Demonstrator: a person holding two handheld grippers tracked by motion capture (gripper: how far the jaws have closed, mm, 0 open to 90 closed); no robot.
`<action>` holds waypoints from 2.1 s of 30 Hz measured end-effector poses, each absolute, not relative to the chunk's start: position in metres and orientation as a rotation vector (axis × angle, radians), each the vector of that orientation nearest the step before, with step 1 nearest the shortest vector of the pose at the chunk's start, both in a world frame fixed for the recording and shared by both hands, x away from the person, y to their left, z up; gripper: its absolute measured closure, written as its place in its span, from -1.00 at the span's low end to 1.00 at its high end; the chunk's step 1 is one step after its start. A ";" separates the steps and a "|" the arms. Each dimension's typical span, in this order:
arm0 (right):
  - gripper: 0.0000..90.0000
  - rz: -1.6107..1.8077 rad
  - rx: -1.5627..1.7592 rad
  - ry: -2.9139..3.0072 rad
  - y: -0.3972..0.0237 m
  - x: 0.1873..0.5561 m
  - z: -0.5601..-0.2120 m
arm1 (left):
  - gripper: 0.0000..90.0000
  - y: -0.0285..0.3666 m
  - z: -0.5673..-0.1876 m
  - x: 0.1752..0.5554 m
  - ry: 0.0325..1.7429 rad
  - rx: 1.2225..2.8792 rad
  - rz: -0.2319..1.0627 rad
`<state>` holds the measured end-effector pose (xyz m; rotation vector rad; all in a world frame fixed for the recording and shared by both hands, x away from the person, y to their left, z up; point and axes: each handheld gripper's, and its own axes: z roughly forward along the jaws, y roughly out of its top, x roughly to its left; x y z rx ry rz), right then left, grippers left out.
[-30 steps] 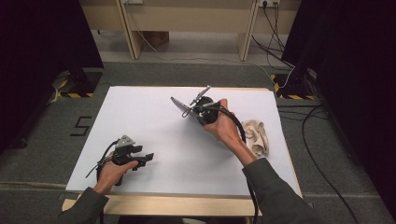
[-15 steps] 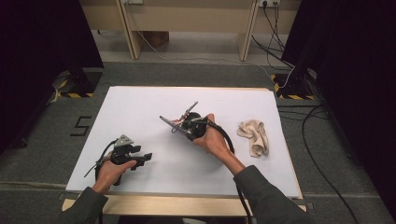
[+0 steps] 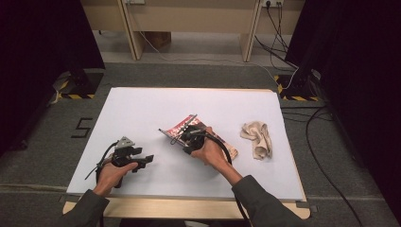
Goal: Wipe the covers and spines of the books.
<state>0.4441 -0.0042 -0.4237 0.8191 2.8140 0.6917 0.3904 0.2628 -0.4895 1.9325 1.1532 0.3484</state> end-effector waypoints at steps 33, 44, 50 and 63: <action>0.21 0.803 0.929 2.856 0.006 0.427 -0.461 | -0.26 0.260 -0.490 0.390 1.146 1.948 0.345; -0.07 0.975 1.014 2.734 -0.025 0.435 -0.455 | -0.26 0.254 -0.490 0.387 1.132 1.947 0.331; -0.18 1.029 1.065 2.613 -0.056 0.442 -0.455 | -0.27 0.246 -0.490 0.384 1.107 1.930 0.296; -0.24 0.980 1.262 2.434 -0.129 0.455 -0.469 | -0.28 0.225 -0.494 0.379 1.043 1.948 0.264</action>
